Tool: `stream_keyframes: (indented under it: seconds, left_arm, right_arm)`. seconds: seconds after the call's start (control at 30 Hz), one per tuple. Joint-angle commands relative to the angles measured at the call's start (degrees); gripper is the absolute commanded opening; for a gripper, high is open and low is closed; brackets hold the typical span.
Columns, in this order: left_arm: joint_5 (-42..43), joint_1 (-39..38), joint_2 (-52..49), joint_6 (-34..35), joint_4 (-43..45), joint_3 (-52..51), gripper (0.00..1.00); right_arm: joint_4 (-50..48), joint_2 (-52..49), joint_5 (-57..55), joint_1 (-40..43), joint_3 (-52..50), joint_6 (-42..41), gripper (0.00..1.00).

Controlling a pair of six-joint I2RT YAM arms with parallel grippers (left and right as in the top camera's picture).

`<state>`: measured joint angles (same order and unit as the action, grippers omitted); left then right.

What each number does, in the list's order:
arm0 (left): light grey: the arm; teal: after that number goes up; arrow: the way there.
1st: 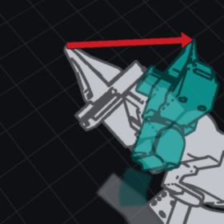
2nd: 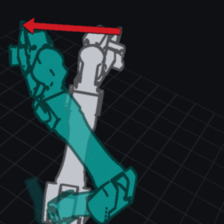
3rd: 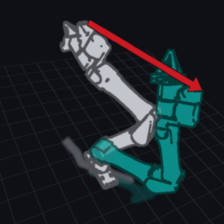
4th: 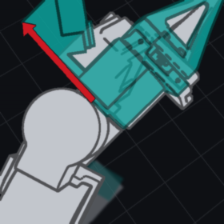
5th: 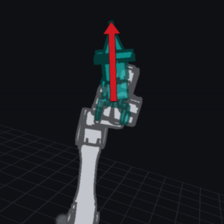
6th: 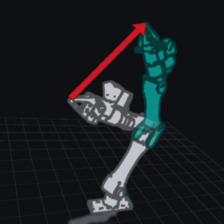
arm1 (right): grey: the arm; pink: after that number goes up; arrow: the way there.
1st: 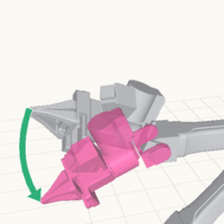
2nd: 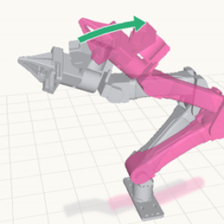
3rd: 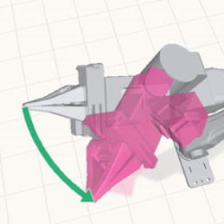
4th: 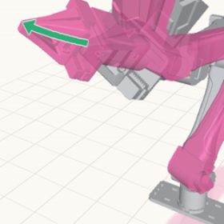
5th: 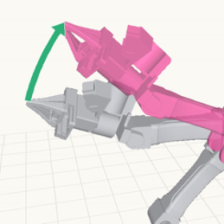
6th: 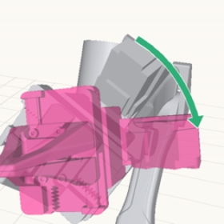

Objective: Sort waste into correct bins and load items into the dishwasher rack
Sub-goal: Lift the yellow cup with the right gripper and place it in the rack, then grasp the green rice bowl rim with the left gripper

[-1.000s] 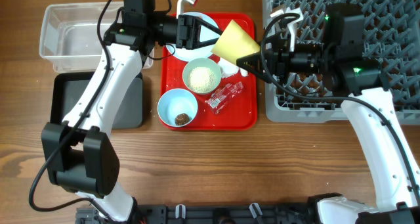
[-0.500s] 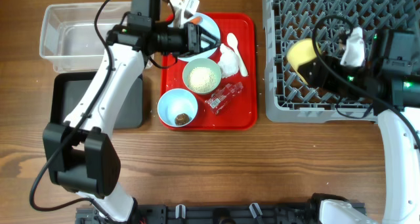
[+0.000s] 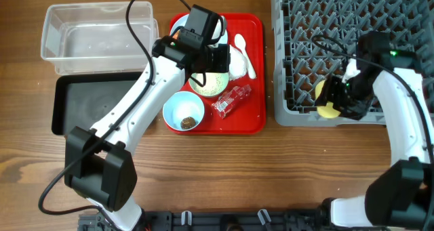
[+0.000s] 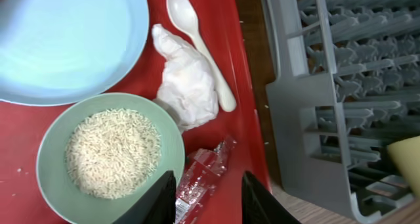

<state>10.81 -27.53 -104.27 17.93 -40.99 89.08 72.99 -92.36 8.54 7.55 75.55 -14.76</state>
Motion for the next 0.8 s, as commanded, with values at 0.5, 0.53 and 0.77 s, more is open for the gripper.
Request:
stream_keyframes:
  seconds: [0.5, 0.53, 0.77]
  left_arm:
    - [-1.9, 0.7, -1.8, -1.0, -1.7, 0.0, 0.36]
    - [-1.9, 1.2, -0.8, -1.2, -3.4, 0.0, 0.38]
    - [-1.9, 7.3, 5.4, -1.2, -17.8, 0.0, 0.48]
  right_arm:
    - [-2.1, -0.8, 14.1, -0.7, 20.6, 6.8, 0.95]
    - [-2.5, -0.3, 15.6, -1.6, 20.8, 7.8, 0.95]
    - [-7.4, -0.2, 14.9, -16.0, 20.3, 8.0, 0.95]
